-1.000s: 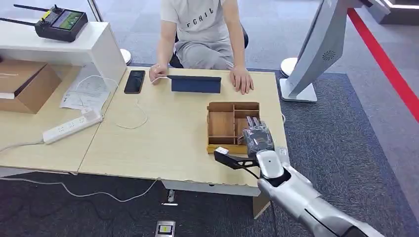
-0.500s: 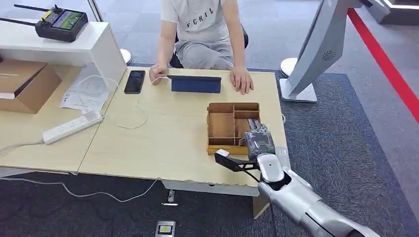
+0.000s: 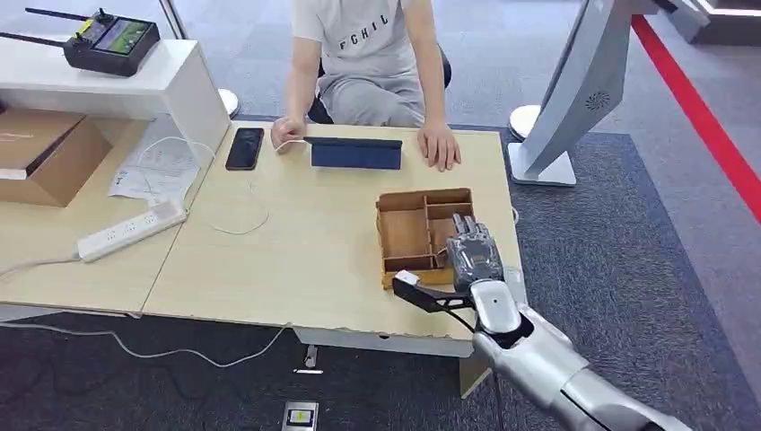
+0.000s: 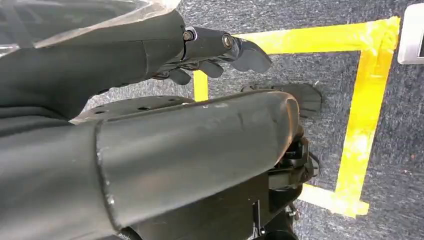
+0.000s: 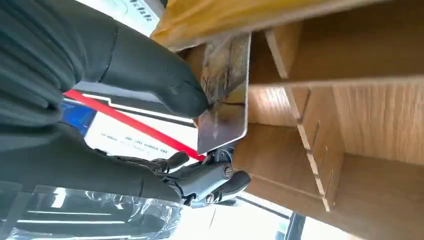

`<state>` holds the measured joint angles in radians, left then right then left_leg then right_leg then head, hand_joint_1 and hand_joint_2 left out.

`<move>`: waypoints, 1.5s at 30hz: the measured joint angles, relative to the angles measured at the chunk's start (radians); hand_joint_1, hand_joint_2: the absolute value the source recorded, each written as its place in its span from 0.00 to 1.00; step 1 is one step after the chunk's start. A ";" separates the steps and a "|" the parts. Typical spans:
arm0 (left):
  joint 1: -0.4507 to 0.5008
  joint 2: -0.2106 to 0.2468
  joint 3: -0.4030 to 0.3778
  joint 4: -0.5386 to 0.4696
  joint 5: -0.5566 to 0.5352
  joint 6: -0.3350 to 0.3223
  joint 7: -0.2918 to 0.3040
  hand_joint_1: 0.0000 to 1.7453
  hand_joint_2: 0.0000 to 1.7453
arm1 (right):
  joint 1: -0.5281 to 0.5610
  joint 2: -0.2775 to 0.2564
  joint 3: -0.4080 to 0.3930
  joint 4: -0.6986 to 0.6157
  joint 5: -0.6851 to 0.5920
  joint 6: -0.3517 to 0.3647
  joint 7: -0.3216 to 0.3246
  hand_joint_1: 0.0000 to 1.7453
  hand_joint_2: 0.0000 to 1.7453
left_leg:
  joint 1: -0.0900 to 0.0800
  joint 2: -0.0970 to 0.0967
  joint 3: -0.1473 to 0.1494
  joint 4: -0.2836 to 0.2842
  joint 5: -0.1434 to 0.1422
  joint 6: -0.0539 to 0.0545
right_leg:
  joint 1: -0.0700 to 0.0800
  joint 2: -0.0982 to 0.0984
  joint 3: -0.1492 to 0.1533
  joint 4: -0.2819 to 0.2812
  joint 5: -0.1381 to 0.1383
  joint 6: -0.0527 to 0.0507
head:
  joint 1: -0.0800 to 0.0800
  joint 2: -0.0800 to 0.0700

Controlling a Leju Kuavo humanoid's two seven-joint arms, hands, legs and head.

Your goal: Pass the card to the sensor for recognition and then transmit it.

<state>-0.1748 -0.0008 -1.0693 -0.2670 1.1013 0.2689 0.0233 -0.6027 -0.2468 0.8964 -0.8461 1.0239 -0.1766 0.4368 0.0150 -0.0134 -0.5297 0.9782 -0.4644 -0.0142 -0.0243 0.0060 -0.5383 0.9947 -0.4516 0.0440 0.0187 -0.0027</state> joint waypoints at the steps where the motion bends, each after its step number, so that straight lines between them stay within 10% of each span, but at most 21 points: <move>1: 0.000 0.000 0.000 0.000 0.000 0.000 0.000 0.00 0.00 | 0.001 -0.003 -0.004 -0.009 0.006 -0.003 0.001 1.00 1.00 | 0.000 0.000 0.000 0.000 0.000 0.000 | 0.000 0.000 0.000 0.000 0.000 0.000 | 0.000 0.000; 45: -0.003 0.000 0.000 0.000 -0.037 -0.007 0.027 0.00 0.00 | 0.000 -0.042 -0.085 -0.217 0.066 -0.118 -0.023 1.00 1.00 | 0.000 0.000 0.000 0.000 0.000 0.000 | 0.000 0.000 0.000 0.000 0.000 0.000 | 0.000 0.000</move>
<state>-0.1777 -0.0008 -1.0697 -0.2670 1.0647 0.2617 0.0500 -0.6029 -0.2892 0.8114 -1.0632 1.0903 -0.2941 0.4143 0.0150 -0.0134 -0.5300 0.9781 -0.4644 -0.0142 -0.0243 0.0061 -0.5382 0.9947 -0.4515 0.0440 0.0191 -0.0027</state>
